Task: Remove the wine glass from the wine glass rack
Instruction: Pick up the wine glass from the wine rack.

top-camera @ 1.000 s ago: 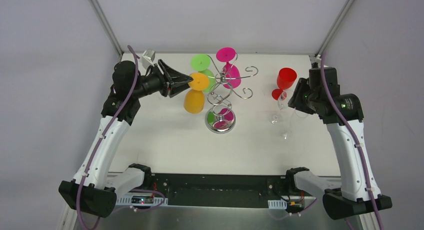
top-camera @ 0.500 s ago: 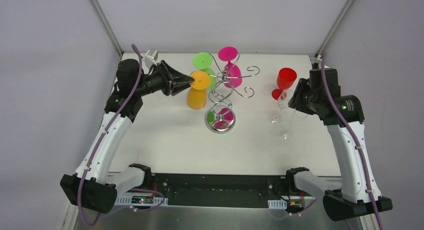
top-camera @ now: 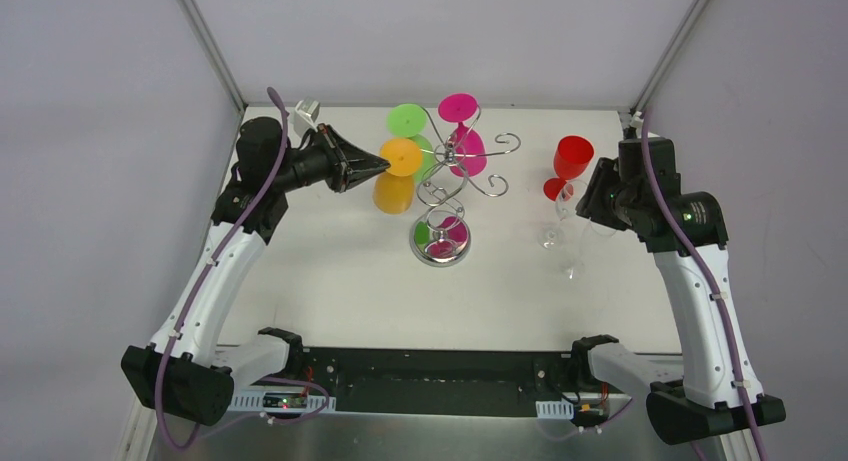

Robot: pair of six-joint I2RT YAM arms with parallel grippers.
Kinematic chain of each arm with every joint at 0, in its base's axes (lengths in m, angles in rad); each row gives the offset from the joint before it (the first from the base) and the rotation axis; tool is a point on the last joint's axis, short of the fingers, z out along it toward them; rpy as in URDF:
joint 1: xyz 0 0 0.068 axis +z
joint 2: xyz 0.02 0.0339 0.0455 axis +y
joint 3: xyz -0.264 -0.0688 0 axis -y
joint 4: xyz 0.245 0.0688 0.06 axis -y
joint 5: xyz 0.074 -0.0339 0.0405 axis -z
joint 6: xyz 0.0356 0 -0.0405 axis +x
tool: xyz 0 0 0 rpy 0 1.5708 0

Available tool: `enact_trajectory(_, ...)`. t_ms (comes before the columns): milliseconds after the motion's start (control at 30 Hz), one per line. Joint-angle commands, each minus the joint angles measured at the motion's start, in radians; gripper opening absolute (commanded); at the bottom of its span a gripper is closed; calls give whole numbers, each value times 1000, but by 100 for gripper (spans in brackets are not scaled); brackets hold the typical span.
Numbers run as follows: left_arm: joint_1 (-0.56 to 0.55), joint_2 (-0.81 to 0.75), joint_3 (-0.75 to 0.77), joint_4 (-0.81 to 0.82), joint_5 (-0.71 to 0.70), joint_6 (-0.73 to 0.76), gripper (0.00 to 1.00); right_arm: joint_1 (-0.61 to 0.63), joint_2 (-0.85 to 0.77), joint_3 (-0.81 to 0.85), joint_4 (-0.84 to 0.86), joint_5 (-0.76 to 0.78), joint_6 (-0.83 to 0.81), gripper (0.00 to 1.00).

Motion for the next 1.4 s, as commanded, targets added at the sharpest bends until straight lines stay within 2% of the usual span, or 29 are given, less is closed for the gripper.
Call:
enact_trajectory(0,-8,-12,57,37,19,6,0,6,-21,0,18,13,-8,39)
enact_trajectory(733,-8,-40,80,-2,38,41,0,13,-33,-13,24,24,-10,38)
enact_trajectory(1033,-1,-51,159,-156,-9,145,0,18,-36,-17,27,29,-13,38)
enact_trajectory(1367,50,-43,157,-186,-3,172,0,25,-37,-21,28,48,-18,38)
